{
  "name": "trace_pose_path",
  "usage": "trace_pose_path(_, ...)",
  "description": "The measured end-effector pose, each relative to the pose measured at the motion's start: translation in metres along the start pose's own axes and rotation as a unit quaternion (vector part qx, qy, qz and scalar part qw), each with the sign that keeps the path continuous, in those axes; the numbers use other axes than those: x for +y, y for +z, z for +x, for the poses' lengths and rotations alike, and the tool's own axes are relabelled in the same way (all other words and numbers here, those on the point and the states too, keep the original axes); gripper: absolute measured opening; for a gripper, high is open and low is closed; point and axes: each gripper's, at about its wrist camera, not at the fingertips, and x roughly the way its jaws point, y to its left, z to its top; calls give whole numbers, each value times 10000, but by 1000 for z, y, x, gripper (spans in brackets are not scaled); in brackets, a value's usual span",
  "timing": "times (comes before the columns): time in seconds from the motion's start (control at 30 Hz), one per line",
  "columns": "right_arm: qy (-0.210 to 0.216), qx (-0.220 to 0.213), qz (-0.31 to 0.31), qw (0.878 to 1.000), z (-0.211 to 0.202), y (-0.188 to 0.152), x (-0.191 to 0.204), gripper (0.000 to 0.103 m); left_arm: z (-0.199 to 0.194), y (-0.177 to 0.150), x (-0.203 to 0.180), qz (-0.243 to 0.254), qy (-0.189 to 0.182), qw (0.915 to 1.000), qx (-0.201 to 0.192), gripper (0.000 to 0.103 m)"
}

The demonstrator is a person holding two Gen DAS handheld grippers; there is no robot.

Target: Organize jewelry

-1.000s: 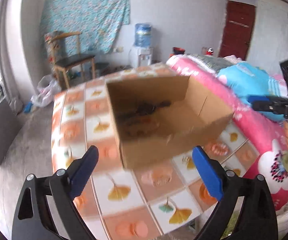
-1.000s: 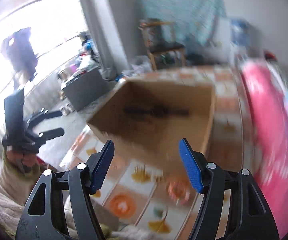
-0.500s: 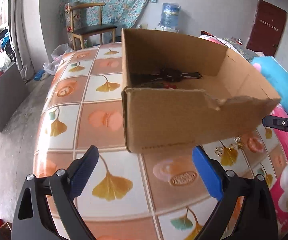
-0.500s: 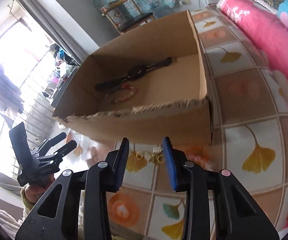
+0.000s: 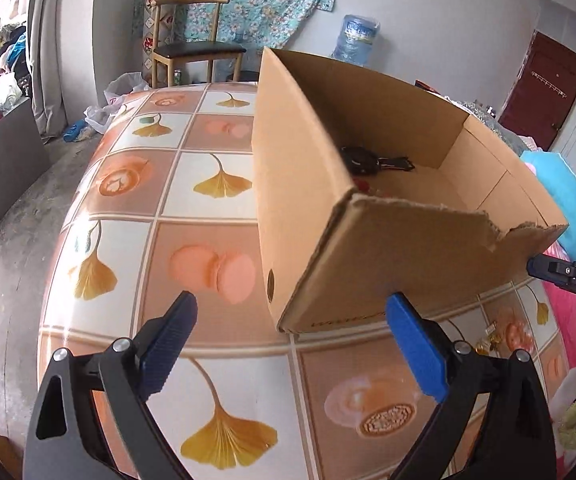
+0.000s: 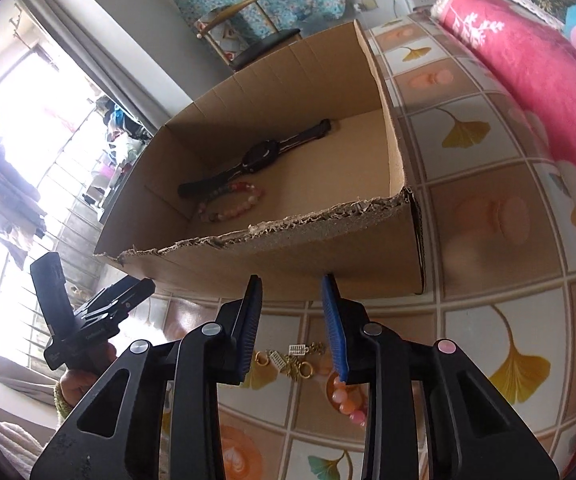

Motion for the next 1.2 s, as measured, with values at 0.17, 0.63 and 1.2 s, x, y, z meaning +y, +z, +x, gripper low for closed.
trace_pose_path(0.17, -559, -206, -243, 9979, -24, -13, -4, 36, -9, -4, -5, 120, 193, 9997, -41, 94)
trace_pose_path(0.63, -1620, 265, -658, 9842, -24, -80, -14, 36, -13, -57, -67, 905, -172, 9946, 486, 94)
trace_pose_path(1.2, -2240, -244, -1160, 9674, -46, -74, -20, 46, 3, -76, -93, 1277, 246, 9912, 251, 97)
